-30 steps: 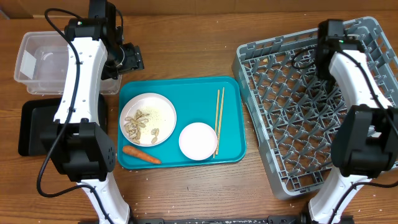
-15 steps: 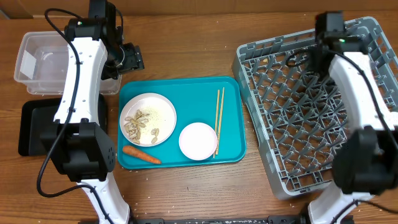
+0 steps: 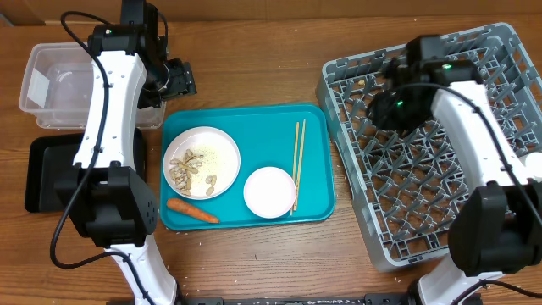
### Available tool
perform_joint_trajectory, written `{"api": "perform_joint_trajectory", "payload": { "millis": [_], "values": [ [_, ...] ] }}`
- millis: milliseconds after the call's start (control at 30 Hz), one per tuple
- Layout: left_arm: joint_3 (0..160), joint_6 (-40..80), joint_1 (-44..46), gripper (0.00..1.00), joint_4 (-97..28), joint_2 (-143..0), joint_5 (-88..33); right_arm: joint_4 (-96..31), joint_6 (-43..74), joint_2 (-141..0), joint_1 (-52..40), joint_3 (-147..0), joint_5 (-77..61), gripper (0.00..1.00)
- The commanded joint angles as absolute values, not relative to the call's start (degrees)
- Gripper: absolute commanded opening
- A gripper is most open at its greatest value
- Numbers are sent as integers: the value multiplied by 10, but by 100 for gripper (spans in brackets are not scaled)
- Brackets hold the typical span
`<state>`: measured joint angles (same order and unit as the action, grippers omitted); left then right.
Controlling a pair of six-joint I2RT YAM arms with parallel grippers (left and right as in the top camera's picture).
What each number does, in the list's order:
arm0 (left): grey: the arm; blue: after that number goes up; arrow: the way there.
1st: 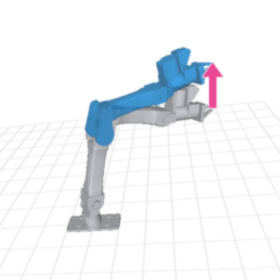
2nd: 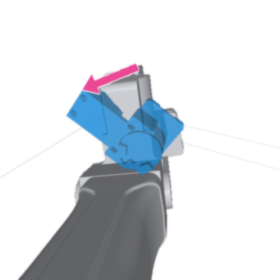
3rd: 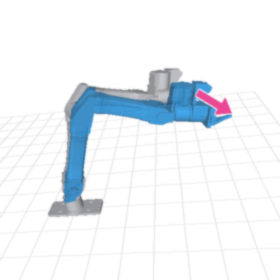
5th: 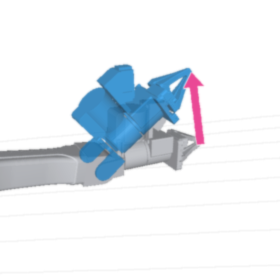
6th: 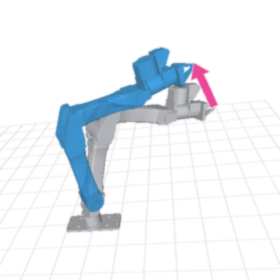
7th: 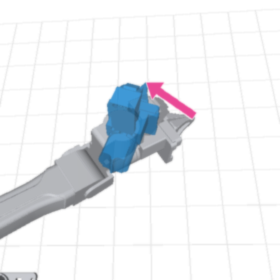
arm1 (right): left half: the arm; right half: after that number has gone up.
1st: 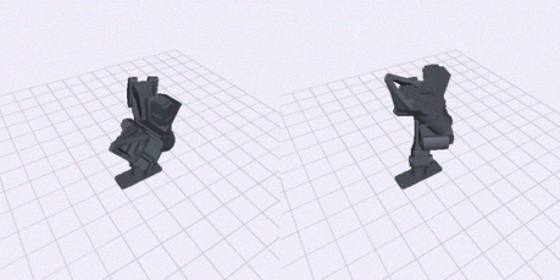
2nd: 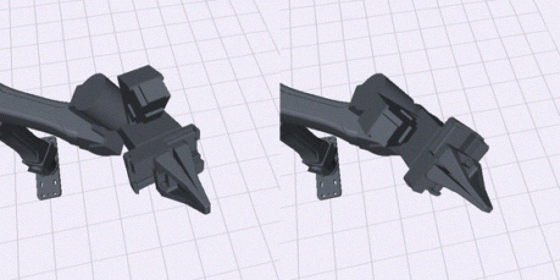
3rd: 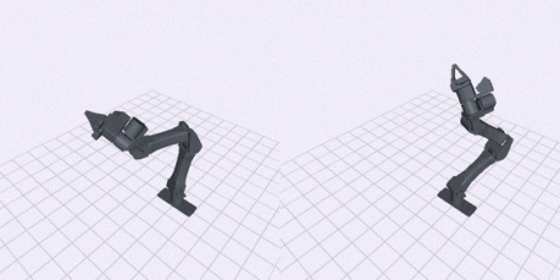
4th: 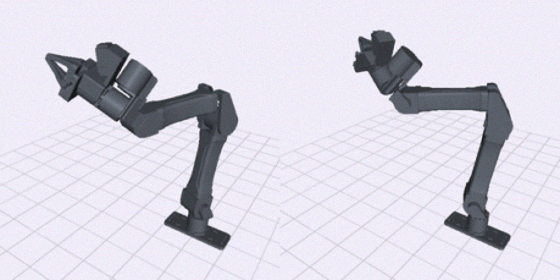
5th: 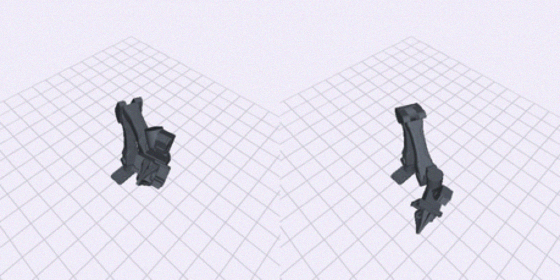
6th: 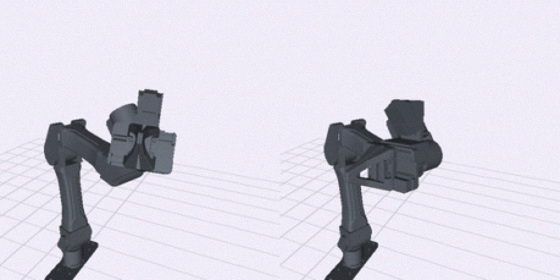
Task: Sort waste into correct bins and load items into the dishwasher
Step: 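Lower the bowl into the rack's back right and release it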
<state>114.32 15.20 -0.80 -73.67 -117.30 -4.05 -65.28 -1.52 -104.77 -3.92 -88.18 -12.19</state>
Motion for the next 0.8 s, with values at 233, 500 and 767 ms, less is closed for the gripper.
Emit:
{"api": "perform_joint_trajectory", "payload": {
  "millis": [233,500,767],
  "values": [
    [1149,168,-11,79,-735,-1172,-60,-554,-13,-1058,-85,-809,-140,17],
    [1149,168,-11,80,-735,-1172,-60,-463,25,-1070,-85,-791,-140,17],
    [1149,168,-11,79,-735,-1172,-60,-367,33,-1070,-85,-791,-140,17]
  ]
}}
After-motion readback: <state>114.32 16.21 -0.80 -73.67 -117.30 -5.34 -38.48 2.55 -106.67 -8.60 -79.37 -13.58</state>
